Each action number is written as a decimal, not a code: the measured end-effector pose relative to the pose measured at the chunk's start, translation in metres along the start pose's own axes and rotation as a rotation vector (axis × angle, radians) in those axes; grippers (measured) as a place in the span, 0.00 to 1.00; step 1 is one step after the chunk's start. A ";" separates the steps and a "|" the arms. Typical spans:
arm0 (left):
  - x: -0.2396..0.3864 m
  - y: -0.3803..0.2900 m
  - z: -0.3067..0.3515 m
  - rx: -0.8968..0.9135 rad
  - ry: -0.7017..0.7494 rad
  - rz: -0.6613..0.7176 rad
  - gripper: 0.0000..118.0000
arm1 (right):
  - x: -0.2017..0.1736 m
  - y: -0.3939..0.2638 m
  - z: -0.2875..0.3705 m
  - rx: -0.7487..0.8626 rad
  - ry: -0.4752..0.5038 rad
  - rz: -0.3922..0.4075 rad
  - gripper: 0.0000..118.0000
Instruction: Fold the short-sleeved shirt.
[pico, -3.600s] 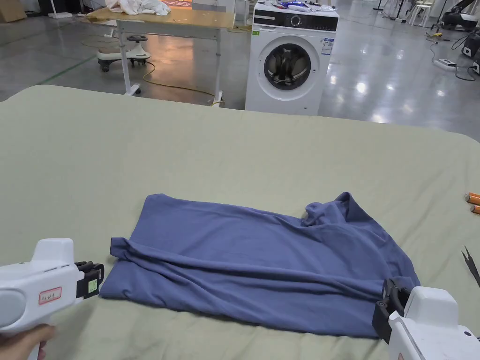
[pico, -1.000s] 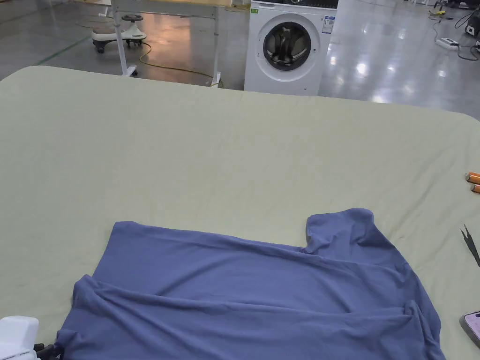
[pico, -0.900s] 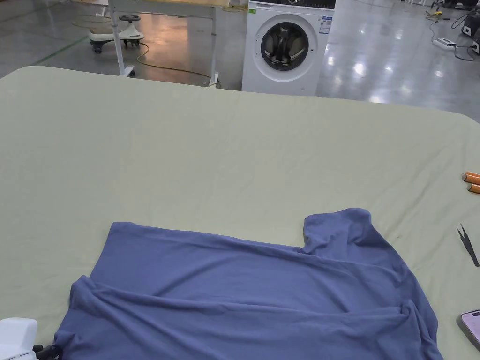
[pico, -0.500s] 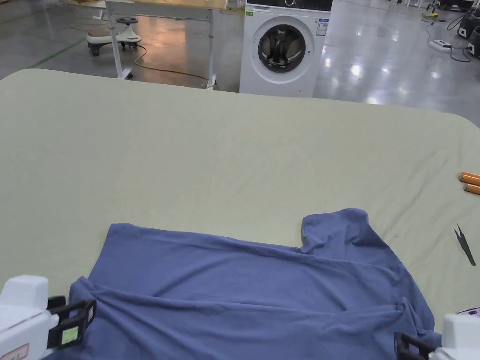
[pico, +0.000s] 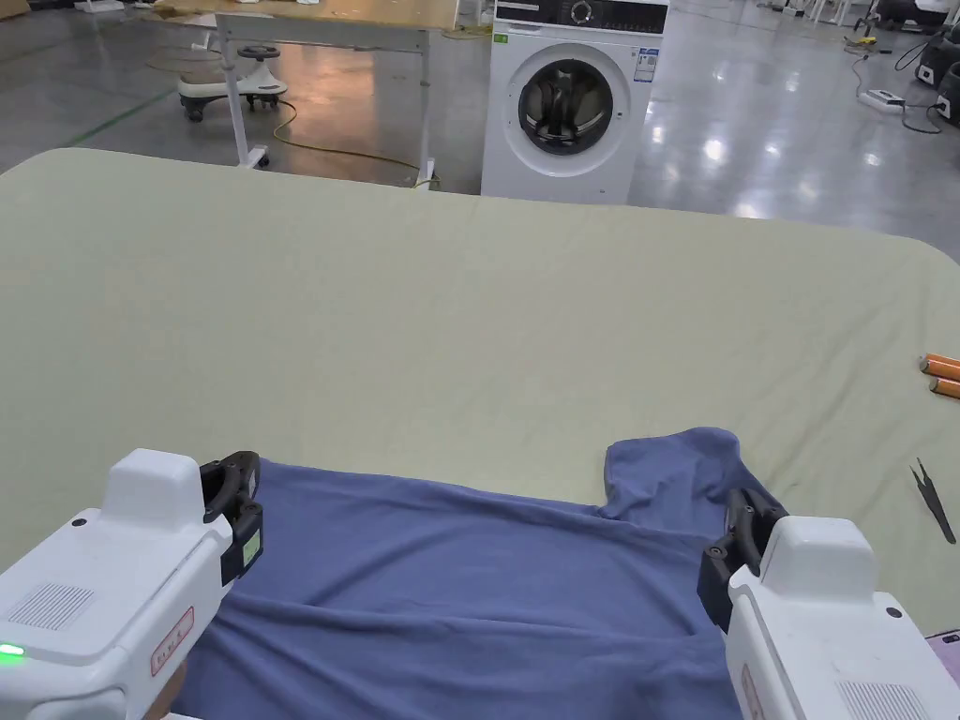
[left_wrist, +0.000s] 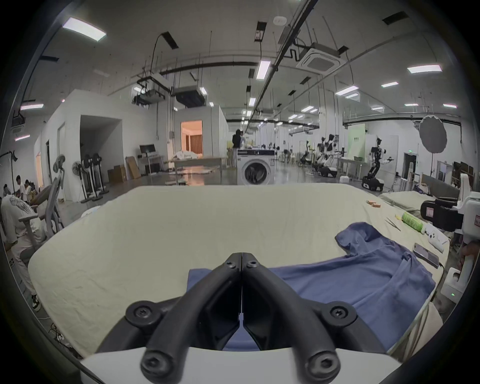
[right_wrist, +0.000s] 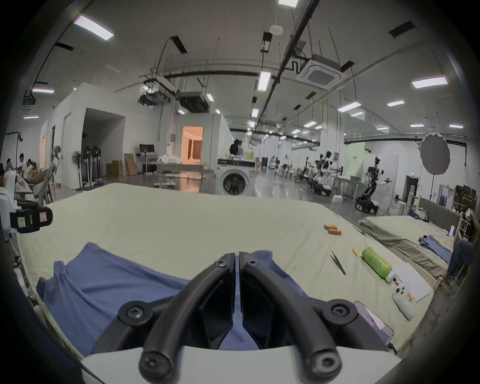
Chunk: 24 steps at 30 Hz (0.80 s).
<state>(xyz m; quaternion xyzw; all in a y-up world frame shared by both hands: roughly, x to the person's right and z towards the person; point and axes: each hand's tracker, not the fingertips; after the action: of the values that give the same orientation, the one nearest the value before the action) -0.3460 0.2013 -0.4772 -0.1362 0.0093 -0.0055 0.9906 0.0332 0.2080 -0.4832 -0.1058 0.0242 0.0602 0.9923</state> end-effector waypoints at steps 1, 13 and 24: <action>0.001 0.000 0.001 0.003 0.014 -0.001 0.00 | -0.002 0.000 -0.001 0.008 0.000 0.003 0.02; -0.075 0.013 -0.116 -0.343 0.020 0.082 0.00 | -0.007 -0.005 -0.031 -0.057 0.043 -0.020 0.01; -0.107 0.005 -0.220 -0.701 -0.018 0.105 0.46 | 0.015 -0.026 -0.045 -0.146 0.002 -0.020 0.01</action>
<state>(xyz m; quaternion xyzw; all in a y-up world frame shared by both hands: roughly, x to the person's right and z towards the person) -0.4573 0.1484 -0.6881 -0.4671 0.0089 0.0501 0.8827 0.0498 0.1752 -0.5230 -0.1783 0.0194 0.0519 0.9824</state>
